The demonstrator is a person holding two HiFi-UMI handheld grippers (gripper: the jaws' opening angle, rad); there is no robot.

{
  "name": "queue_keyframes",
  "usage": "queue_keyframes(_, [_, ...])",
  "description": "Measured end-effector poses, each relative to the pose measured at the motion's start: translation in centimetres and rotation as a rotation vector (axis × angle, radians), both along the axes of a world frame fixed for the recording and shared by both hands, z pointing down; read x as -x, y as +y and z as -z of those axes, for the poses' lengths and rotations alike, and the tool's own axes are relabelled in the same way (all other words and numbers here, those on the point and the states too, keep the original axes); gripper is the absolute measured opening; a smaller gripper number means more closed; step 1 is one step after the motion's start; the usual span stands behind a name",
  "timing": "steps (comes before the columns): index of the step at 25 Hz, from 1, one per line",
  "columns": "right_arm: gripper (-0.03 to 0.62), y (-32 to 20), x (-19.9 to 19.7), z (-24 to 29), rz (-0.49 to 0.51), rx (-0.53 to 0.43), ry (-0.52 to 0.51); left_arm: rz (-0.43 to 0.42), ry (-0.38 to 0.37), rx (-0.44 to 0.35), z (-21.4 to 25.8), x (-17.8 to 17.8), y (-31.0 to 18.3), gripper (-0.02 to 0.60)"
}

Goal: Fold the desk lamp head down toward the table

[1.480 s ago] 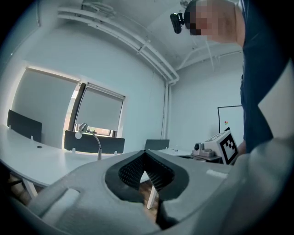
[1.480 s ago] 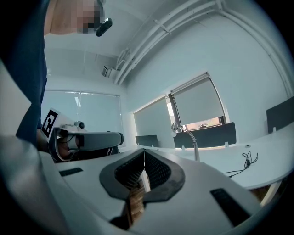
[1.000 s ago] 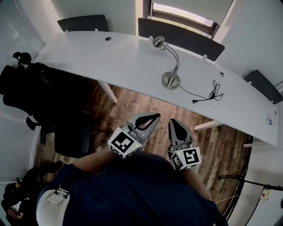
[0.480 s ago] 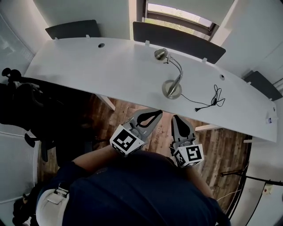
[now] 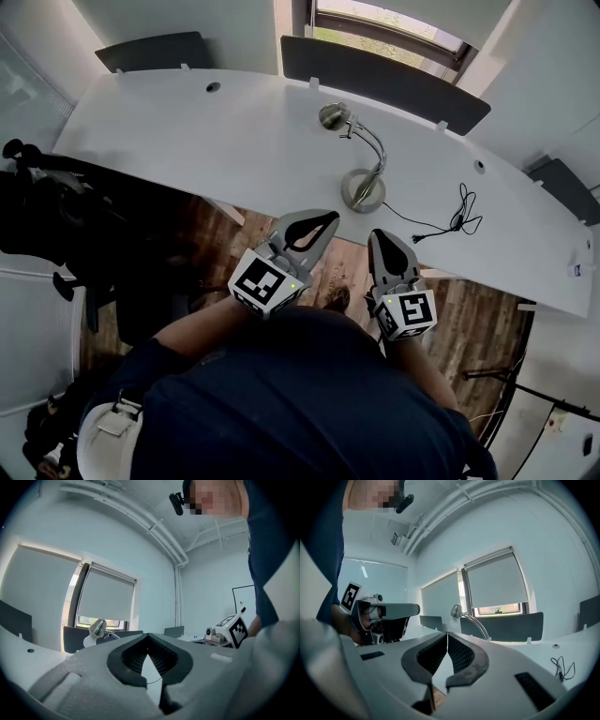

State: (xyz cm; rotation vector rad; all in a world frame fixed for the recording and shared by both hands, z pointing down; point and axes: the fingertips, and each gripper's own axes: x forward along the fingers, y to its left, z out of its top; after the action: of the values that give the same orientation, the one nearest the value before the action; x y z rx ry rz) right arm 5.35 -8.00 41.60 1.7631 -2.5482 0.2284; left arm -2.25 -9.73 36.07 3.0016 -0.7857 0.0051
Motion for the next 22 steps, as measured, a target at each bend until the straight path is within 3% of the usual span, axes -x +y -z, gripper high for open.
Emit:
queue_keyframes(11, [0.014, -5.4, -5.5, -2.4, 0.059, 0.033, 0.03, 0.114, -0.068, 0.002, -0.9, -5.0, -5.3, 0.006])
queue_keyframes(22, [0.025, -9.0, -7.1, -4.7, 0.058, 0.056, 0.057, 0.195, -0.172, -0.052, -2.0, -5.3, -10.2, 0.006])
